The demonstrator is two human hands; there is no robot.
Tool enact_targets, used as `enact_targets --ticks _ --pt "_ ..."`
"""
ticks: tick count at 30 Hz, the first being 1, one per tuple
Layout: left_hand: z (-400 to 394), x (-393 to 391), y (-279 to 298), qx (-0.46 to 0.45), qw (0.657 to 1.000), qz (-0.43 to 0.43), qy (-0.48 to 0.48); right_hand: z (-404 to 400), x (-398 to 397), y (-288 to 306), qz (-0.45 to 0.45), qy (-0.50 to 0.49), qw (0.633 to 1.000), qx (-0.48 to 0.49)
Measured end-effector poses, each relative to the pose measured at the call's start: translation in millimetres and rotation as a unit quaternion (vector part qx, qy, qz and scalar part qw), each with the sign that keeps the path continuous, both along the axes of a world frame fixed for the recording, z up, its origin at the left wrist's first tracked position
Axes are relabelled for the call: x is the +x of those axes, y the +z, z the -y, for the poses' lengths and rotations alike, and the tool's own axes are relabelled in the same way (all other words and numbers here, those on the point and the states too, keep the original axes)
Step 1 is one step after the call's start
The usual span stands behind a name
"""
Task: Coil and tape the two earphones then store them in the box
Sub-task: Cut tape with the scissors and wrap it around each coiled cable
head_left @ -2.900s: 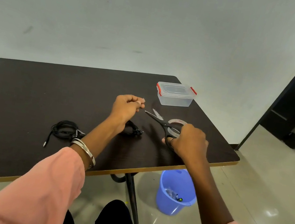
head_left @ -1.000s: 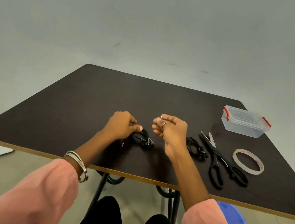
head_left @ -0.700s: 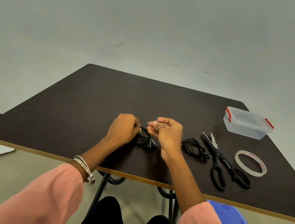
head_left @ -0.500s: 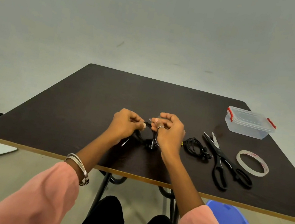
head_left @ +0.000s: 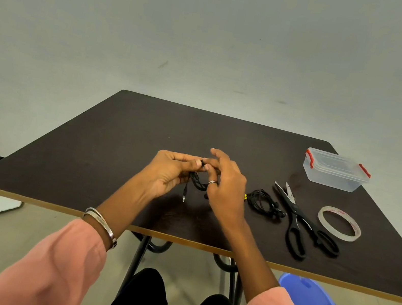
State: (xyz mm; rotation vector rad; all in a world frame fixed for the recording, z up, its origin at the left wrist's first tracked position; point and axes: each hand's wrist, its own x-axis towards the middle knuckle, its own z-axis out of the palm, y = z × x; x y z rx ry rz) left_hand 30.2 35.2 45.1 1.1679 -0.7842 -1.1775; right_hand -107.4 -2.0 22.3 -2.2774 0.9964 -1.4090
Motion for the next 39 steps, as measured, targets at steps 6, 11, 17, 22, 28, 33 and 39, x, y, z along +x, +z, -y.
enact_targets --ticks 6,11,17,22,28,33,39 --pt "-1.1 2.6 3.2 0.001 0.999 -0.035 0.014 -4.3 -13.9 2.3 -0.117 0.063 0.991 -0.013" --pt "-2.2 0.1 5.0 -0.004 1.0 -0.02 0.019 -11.0 -25.4 13.9 0.076 0.108 0.988 0.078" --pt "-3.6 -7.2 5.4 -0.013 1.0 0.005 0.004 1.6 -24.1 24.5 0.09 0.063 0.99 0.089" --pt "-4.6 -10.5 8.4 -0.021 0.999 0.04 0.009 4.1 -22.7 20.7 0.066 0.075 0.99 0.101" --pt "-6.2 -10.1 8.8 -0.045 0.987 0.157 -0.002 9.9 -27.5 19.1 0.014 0.071 0.994 0.084" --pt "-0.8 -12.3 8.1 -0.057 0.955 0.291 0.019 21.0 -33.2 16.5 -0.125 0.047 0.991 -0.029" --pt "0.8 -23.1 6.2 -0.046 0.947 0.318 0.022 21.1 -30.4 8.2 -0.212 -0.014 0.958 -0.191"
